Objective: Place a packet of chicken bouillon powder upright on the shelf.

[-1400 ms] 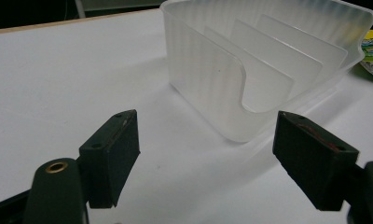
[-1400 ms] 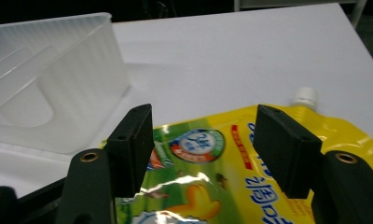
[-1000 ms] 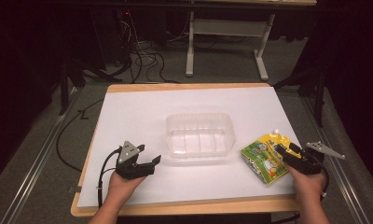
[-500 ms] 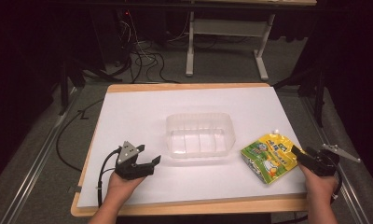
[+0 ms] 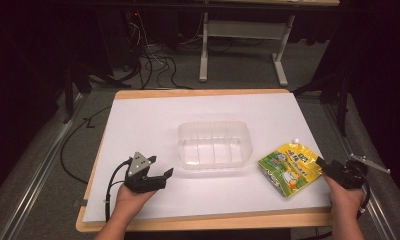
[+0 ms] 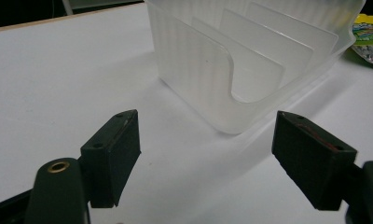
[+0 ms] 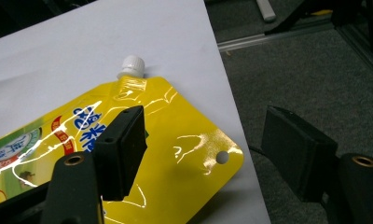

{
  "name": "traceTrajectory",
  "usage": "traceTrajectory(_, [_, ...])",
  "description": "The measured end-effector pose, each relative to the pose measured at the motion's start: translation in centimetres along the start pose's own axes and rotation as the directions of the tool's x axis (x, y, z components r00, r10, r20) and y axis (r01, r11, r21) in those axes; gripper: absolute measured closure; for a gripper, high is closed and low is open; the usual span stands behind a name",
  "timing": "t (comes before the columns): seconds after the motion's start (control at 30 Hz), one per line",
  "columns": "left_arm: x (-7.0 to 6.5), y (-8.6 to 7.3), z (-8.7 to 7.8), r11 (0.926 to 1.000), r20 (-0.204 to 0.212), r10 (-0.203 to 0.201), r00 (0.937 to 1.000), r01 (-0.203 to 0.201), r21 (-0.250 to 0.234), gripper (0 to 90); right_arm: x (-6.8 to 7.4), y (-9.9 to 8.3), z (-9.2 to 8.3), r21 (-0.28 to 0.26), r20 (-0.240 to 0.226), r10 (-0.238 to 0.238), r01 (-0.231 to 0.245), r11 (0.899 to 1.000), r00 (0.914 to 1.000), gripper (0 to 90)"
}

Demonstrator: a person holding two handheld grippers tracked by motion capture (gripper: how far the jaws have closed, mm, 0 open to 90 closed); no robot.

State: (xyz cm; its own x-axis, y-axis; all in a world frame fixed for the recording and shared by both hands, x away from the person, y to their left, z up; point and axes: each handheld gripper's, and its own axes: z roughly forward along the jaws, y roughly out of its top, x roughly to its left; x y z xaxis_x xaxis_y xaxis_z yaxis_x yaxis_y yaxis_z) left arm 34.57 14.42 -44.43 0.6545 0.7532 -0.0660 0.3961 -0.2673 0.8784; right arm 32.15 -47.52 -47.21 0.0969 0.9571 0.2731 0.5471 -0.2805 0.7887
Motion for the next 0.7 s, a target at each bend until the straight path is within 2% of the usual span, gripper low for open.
traceTrajectory(0.17, [0.0, 0.0, 0.0, 1.0, 0.002, 0.002, 1.0, -0.002, 0.0, 24.1, -0.2, 0.0, 0.2, 0.031, -0.012, 0.028, -0.027, 0.999, 0.9995, 37.0])
traceTrajectory(0.27, [-0.1, 0.0, 0.2, 0.9998, -0.001, 0.021, 0.9998, -0.021, 0.005, 24.0, -0.1, 0.0, 0.3, 0.032, -0.035, 0.013, -0.011, 0.999, 0.9993, 42.1])
traceTrajectory(0.3, [-0.1, 0.0, 0.3, 0.9998, 0.0, 0.02, 0.9998, -0.02, 0.008, 24.0, 0.0, 0.0, 0.2, 0.027, -0.052, 0.009, -0.008, 1.0, 0.9986, 43.4])
traceTrajectory(0.37, [-0.1, 0.0, 0.3, 0.9998, 0.001, 0.015, 0.9999, -0.015, 0.012, 24.0, 0.1, -0.1, 0.1, 0.011, -0.054, 0.002, -0.001, 1.0, 0.9985, 45.1])
traceTrajectory(0.43, [-0.2, -0.1, 0.3, 0.9998, 0.005, 0.015, 0.9999, -0.015, 0.013, 24.0, 0.1, -0.1, -0.3, -0.007, -0.085, 0.027, -0.028, 1.0, 0.996, 46.2])
traceTrajectory(0.53, [-0.3, 0.0, 0.4, 0.9998, 0.009, 0.015, 0.9998, -0.015, 0.01, 24.0, 0.4, 0.0, -0.9, -0.042, -0.125, 0.025, -0.031, 0.999, 0.9919, 50.9])
traceTrajectory(0.57, [-0.3, 0.0, 0.4, 0.9998, 0.011, 0.015, 0.9998, -0.015, 0.014, 24.0, 0.5, 0.0, -1.1, -0.047, -0.141, 0.032, -0.039, 0.998, 0.9895, 52.4])
traceTrajectory(0.6, [-0.4, 0.0, 0.5, 0.9999, 0.01, 0.013, 0.9999, -0.013, 0.012, 24.0, 0.7, 0.1, -1.2, -0.055, -0.176, 0.039, -0.049, 0.997, 0.9836, 54.9])
traceTrajectory(0.63, [-0.4, 0.0, 0.5, 0.9999, 0.009, 0.012, 0.9999, -0.012, 0.01, 24.0, 0.9, 0.1, -1.3, -0.049, -0.192, 0.042, -0.052, 0.997, 0.9805, 54.9])
traceTrajectory(0.7, [-0.5, 0.0, 0.5, 0.9999, 0.01, 0.013, 0.9999, -0.013, 0.008, 24.0, 1.5, -0.1, -1.1, -0.027, -0.19, 0.036, -0.041, 0.999, 0.9812, 55.3])
